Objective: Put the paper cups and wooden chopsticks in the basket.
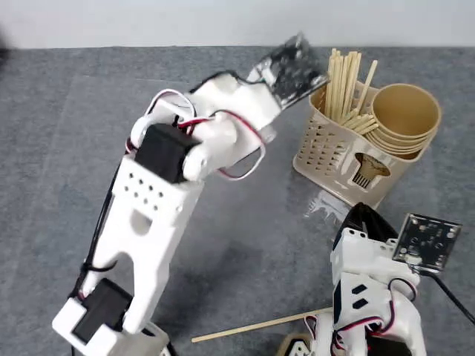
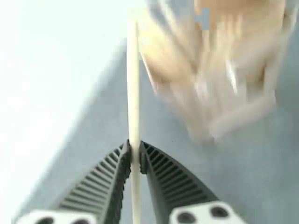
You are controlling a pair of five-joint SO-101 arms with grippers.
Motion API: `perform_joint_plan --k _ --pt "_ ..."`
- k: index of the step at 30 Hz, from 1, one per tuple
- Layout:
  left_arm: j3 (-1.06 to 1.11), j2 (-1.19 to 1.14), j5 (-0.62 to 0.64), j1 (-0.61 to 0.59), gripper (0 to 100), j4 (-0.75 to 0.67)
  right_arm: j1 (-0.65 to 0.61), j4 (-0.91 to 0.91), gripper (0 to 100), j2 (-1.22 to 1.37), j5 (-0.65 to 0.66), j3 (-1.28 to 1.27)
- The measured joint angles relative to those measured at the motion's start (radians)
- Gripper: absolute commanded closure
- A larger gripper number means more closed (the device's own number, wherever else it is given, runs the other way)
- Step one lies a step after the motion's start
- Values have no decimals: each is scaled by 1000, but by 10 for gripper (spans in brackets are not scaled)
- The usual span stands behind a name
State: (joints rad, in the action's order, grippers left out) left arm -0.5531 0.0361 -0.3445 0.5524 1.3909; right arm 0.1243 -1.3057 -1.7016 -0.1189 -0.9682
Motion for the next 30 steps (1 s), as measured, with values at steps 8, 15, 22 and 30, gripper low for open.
perform_joint_plan --k 8,15,22,30 --pt "-32 0 163 106 988 -419 0 0 991 0 0 0" --pt "-25 -2 350 110 988 -704 0 0 991 0 0 0" --pt "9 -167 422 110 988 -861 0 0 991 0 0 0" --pt "12 -319 473 110 988 -878 0 0 991 0 0 0"
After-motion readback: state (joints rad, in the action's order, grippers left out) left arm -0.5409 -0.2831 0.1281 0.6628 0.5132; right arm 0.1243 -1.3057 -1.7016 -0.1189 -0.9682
